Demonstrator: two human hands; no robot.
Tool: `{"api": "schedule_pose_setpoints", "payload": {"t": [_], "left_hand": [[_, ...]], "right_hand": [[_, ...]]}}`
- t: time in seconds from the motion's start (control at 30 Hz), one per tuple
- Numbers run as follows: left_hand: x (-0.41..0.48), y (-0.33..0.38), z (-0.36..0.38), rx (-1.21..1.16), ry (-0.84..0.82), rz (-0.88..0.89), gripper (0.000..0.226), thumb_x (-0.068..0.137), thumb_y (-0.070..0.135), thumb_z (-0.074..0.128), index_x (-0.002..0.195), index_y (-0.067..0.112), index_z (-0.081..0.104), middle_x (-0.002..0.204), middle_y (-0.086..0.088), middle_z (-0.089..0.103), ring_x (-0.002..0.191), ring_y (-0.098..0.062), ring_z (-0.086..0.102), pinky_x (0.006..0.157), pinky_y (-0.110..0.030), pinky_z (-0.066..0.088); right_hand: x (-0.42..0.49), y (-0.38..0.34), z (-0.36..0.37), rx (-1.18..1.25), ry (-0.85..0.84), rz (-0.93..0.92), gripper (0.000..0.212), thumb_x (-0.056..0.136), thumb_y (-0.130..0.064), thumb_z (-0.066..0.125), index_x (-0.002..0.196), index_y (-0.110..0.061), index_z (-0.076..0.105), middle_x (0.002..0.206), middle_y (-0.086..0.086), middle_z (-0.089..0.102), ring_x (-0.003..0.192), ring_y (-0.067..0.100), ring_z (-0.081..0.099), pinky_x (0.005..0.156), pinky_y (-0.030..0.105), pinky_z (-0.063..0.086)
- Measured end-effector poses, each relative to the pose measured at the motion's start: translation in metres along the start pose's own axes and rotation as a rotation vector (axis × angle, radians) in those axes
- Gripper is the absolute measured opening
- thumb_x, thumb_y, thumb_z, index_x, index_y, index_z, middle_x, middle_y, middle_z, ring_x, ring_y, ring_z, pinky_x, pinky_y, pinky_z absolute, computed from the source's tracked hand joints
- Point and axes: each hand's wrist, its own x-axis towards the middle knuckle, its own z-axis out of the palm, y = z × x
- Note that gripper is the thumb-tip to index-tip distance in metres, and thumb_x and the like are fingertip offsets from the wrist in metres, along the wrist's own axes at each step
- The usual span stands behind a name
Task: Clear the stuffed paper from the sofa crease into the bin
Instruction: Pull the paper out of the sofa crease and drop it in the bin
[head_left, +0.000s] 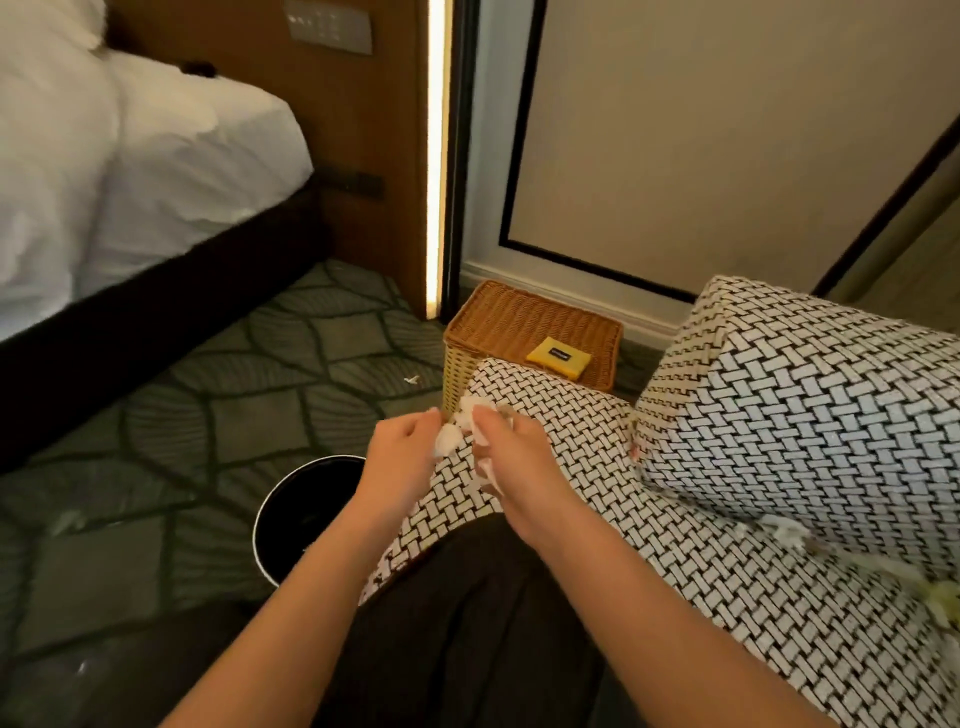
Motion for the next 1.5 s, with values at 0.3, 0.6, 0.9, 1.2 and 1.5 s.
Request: {"api": "schedule_pose_setpoints", "payload": {"t": [0.3, 0.6, 0.9, 1.2, 1.5], "left_hand": [[0.053, -0.078, -0.087, -0.025, 0.199, -0.197, 0.02, 0.093, 0.023, 0.042, 0.08, 0.012, 0.053, 0.072, -0.011, 0.045, 0.064, -0.018, 0.039, 0.054, -0.028, 0.028], [0.114, -0.143, -0.111, 0.106, 0.338, -0.325, 0.035, 0.092, 0.017, 0.041, 0.058, 0.007, 0.043, 0.06, -0.008, 0.044, 0.067, -0.021, 0.039, 0.062, -0.032, 0.03], [0.125, -0.152, -0.112, 0.2, 0.228, -0.353, 0.024, 0.091, 0.009, 0.042, 0.096, 0.008, 0.065, 0.092, -0.009, 0.061, 0.086, -0.021, 0.052, 0.076, -0.027, 0.038], [0.084, -0.116, -0.093, 0.165, 0.087, -0.214, 0.019, 0.092, 0.015, 0.046, 0.082, 0.015, 0.062, 0.088, -0.009, 0.066, 0.093, -0.027, 0.062, 0.087, -0.039, 0.049], [0.02, -0.04, -0.052, 0.212, -0.183, 0.007, 0.021, 0.095, 0.017, 0.042, 0.091, 0.011, 0.061, 0.086, 0.0, 0.063, 0.082, -0.013, 0.061, 0.059, -0.006, 0.042]], "right_hand": [[0.081, 0.055, 0.103, -0.132, -0.008, 0.198, 0.022, 0.087, -0.02, 0.047, 0.094, -0.001, 0.057, 0.085, 0.009, 0.057, 0.078, 0.024, 0.054, 0.072, 0.038, 0.047], [0.145, 0.109, 0.137, -0.26, -0.033, 0.398, 0.028, 0.09, -0.019, 0.045, 0.11, -0.005, 0.057, 0.107, 0.011, 0.059, 0.102, 0.03, 0.057, 0.088, 0.036, 0.046], [0.158, 0.122, 0.144, -0.196, -0.081, 0.525, 0.04, 0.098, -0.025, 0.038, 0.132, -0.007, 0.045, 0.128, 0.007, 0.05, 0.118, 0.026, 0.047, 0.096, 0.033, 0.037], [0.13, 0.059, 0.123, -0.247, -0.101, 0.336, 0.026, 0.094, -0.011, 0.044, 0.114, -0.005, 0.06, 0.128, 0.016, 0.056, 0.123, 0.031, 0.048, 0.103, 0.039, 0.039], [0.065, 0.012, 0.035, -0.572, -0.174, -0.1, 0.022, 0.096, -0.017, 0.043, 0.107, -0.017, 0.062, 0.106, -0.001, 0.061, 0.102, 0.015, 0.057, 0.09, 0.032, 0.047]]}}
